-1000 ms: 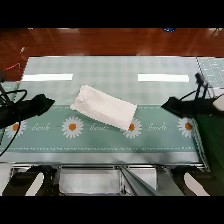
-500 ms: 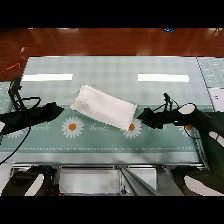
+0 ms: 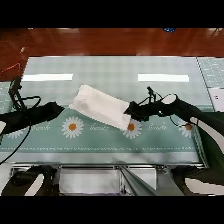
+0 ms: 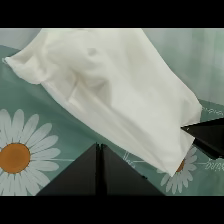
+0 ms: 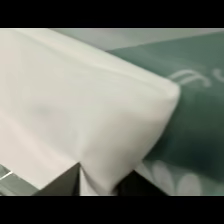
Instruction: Fold the shirts.
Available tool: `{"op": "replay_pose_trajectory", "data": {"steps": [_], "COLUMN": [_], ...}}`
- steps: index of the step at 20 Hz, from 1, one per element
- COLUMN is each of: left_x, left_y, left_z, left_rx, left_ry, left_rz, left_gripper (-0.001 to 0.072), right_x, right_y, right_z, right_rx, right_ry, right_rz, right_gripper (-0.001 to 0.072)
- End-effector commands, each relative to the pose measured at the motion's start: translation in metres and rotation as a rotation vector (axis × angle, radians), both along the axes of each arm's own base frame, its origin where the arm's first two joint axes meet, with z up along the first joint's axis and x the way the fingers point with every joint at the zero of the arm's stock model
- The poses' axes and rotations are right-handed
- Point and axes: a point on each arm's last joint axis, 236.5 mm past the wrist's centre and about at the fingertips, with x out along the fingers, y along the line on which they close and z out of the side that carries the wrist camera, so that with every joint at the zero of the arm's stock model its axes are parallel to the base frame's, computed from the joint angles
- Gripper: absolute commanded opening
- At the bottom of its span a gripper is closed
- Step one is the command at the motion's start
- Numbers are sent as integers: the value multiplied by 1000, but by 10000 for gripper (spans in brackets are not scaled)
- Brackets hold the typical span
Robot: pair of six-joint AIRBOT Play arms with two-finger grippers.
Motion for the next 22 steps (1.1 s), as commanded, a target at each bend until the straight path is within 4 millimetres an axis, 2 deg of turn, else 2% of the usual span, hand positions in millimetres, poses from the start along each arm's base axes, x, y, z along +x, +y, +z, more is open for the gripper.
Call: {"op": "replay_pose_trajectory", "data": {"steps": [1,2,3,5,7,9,10,13,17,19,22], "left_x": [2,2,2,1,1,1,1,-6,-8,-8,-8], "left_y": [0,0,0,0,1,1,1,1,1,0,-1], "left_z": [0,0,0,0,0,-1,-4,-19,-23,-22,-22], "left_rx": [0,0,0,1,1,2,2,3,3,-4,-7], "left_ry": [-6,-6,-6,-6,-6,-3,0,35,46,47,47], "left_rz": [3,3,3,3,3,3,6,6,6,6,6], "left_gripper": [22,22,22,22,22,22,22,22,22,22,22], "right_x": [4,11,20,49,80,107,114,129,144,142,126], "right_y": [43,53,60,65,58,38,25,-31,-127,-181,-259], "right_z": [14,26,43,89,140,196,216,265,321,336,345], "right_rx": [46,55,73,91,71,18,-13,-114,-217,-260,-321], "right_ry": [-66,-139,-183,-294,-395,-501,-534,-582,-645,-645,-602], "right_rz": [107,160,185,233,255,270,283,267,115,20,-122], "right_gripper": [102,22,22,22,22,21,21,21,21,22,22]}}
